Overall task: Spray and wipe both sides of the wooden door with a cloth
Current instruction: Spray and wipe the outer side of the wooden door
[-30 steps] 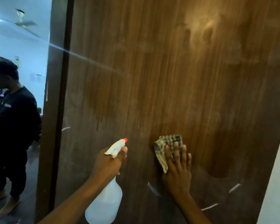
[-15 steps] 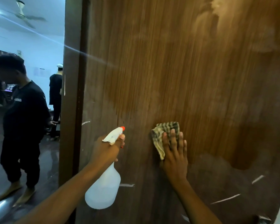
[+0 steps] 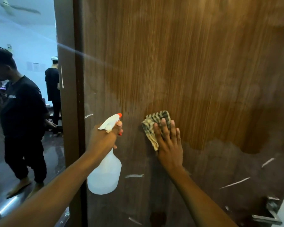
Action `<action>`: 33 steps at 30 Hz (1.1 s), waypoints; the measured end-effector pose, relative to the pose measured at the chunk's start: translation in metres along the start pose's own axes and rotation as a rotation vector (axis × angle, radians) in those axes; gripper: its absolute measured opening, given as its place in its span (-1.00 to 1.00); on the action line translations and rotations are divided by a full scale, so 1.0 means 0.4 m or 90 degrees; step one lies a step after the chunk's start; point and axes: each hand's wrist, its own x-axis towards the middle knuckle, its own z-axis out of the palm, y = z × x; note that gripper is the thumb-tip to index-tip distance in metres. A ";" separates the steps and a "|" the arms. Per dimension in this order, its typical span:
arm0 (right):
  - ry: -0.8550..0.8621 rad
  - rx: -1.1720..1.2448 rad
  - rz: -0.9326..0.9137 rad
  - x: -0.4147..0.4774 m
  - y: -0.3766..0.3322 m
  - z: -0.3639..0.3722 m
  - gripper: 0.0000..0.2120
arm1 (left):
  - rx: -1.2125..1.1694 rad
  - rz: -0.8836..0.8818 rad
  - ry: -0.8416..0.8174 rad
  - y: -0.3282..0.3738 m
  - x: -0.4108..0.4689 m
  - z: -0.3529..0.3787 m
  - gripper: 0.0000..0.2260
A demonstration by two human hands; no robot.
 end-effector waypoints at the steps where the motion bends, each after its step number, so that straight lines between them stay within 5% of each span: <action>1: 0.008 -0.004 0.045 0.004 0.004 -0.004 -0.27 | -0.001 0.001 -0.003 -0.003 0.004 -0.009 -0.65; 6: 0.044 0.023 0.241 0.156 -0.094 -0.032 -0.25 | 0.004 0.008 -0.018 -0.028 0.037 -0.062 -0.66; 10: 0.033 0.040 0.115 0.205 -0.226 0.014 -0.34 | 0.004 0.031 -0.037 -0.045 0.076 -0.123 -0.83; 15: 0.013 0.016 0.007 0.076 -0.263 0.079 -0.36 | 0.010 0.035 -0.047 -0.070 0.108 -0.182 -0.82; 20: 0.011 -0.012 0.186 0.089 -0.283 0.058 -0.17 | 0.007 0.016 -0.046 -0.106 0.126 -0.225 -0.74; 24: 0.061 0.011 0.276 0.231 -0.365 0.056 -0.26 | 0.001 0.006 -0.059 -0.128 0.148 -0.253 -0.71; 33: -0.032 -0.018 0.009 0.147 -0.460 0.134 -0.38 | -0.038 0.025 -0.067 -0.164 0.162 -0.329 -0.73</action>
